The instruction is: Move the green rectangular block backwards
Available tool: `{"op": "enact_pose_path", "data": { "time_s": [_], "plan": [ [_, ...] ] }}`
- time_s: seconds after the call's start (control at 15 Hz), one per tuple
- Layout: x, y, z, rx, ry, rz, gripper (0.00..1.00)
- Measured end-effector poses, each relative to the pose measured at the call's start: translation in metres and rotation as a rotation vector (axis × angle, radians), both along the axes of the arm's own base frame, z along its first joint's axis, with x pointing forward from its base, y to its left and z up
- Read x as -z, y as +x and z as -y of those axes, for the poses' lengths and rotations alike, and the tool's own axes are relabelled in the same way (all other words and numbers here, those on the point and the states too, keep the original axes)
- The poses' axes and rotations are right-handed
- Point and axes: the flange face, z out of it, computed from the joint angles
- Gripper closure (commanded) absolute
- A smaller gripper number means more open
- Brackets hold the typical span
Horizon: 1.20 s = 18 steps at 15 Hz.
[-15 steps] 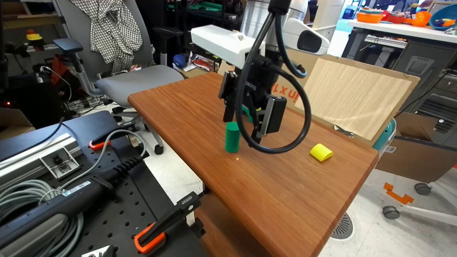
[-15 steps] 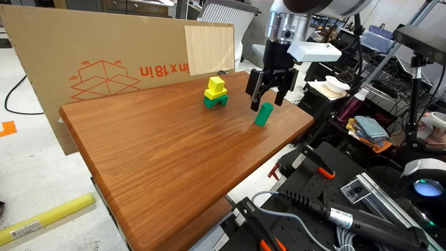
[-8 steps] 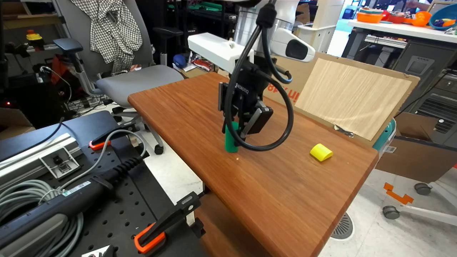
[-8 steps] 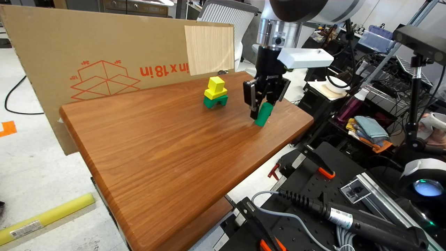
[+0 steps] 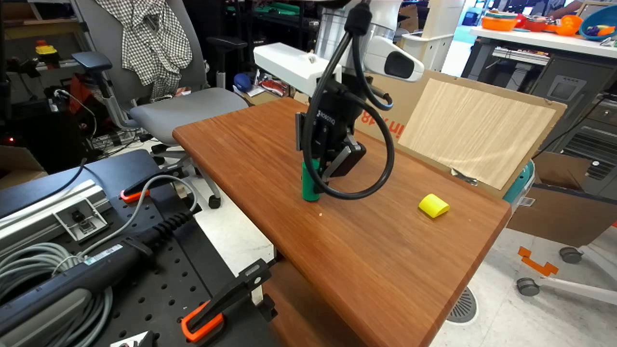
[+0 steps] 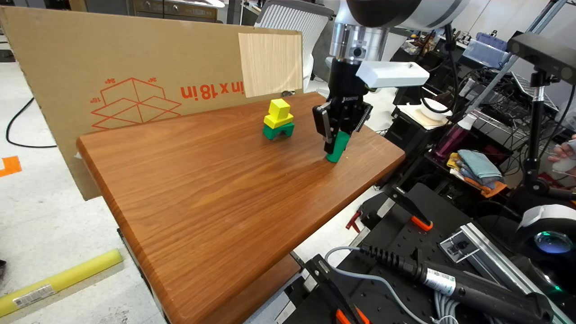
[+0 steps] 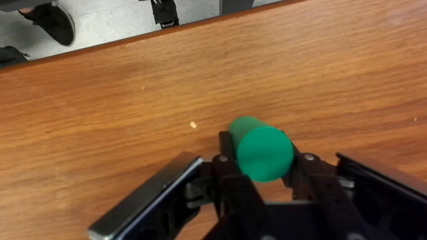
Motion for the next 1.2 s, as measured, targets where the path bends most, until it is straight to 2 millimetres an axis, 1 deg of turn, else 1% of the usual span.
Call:
{"op": "enact_pose_path", "data": {
  "time_s": [0.4,0.8,1.2],
  "plan": [
    [-0.015,0.010,-0.001,0.012,-0.001,0.012,0.91],
    [-0.034,0.030,0.001,0.050,-0.012,0.024,0.91],
    [-0.044,0.055,0.004,0.063,-0.018,-0.019,0.91]
  ]
}}
